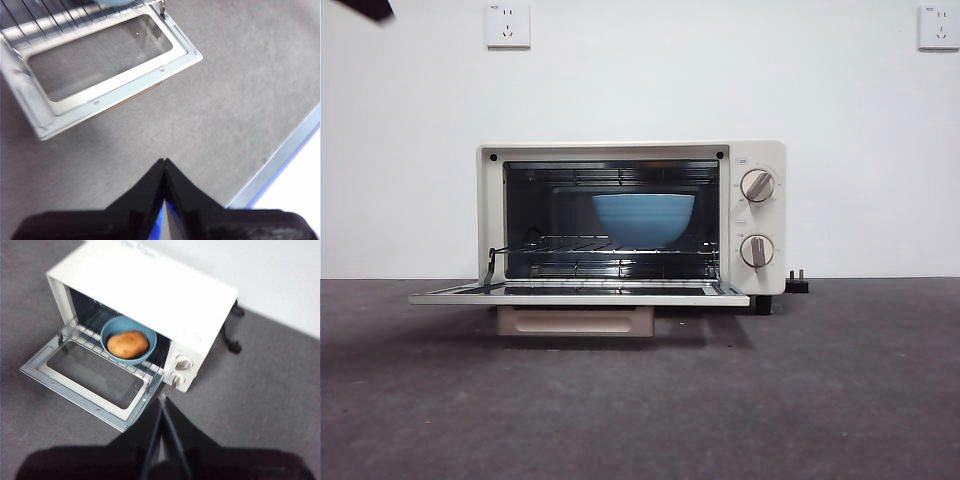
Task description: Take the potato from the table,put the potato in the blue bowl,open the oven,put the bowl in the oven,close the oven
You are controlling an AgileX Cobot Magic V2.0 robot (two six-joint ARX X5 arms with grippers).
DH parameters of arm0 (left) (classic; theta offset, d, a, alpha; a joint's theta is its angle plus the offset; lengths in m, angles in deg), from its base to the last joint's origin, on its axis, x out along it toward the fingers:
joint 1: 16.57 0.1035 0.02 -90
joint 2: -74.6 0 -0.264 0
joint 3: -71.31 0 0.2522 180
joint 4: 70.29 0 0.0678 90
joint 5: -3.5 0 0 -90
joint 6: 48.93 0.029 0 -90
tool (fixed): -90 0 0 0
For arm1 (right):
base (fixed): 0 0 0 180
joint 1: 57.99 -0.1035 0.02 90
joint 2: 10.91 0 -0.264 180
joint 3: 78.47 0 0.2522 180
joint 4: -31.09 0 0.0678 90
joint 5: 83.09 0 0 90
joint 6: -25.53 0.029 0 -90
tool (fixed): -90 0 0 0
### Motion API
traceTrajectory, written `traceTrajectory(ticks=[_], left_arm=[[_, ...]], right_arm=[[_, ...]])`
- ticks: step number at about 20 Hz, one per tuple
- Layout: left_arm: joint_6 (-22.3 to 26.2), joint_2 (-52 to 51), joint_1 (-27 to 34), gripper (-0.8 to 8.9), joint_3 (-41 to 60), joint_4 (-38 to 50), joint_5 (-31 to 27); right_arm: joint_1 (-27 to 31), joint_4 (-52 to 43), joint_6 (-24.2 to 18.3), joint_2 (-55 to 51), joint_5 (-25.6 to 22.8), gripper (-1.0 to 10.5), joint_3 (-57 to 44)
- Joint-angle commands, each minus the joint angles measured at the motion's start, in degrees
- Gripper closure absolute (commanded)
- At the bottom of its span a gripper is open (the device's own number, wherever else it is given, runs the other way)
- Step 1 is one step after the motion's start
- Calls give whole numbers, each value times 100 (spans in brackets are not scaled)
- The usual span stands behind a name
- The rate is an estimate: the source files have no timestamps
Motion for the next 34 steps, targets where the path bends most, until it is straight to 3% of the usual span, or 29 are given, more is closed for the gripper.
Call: traceTrajectory(ticks=[1,5,9,16,22,29,34], left_arm=[[-267,365,225,820,466,372,280],[-584,1099,605,821,1255,1340,992],[-719,2096,1038,821,1464,1989,1757],[-1263,3467,1803,821,1464,2605,1888],[-2455,3687,2059,821,1462,3757,1853],[-2612,3733,2059,821,1462,3842,1440],[-2931,3930,1943,821,1460,4186,1589]], right_arm=[[4,103,-365,-297,15,955,-9],[4,103,-446,-942,149,955,-352],[4,101,-444,-1729,142,955,-1445],[2,-186,-74,-2968,2,955,-2922],[2,-120,352,-3366,-9,955,-2970],[-4,-101,485,-3407,-9,955,-2970],[-4,-101,527,-3407,-9,955,-2970]])
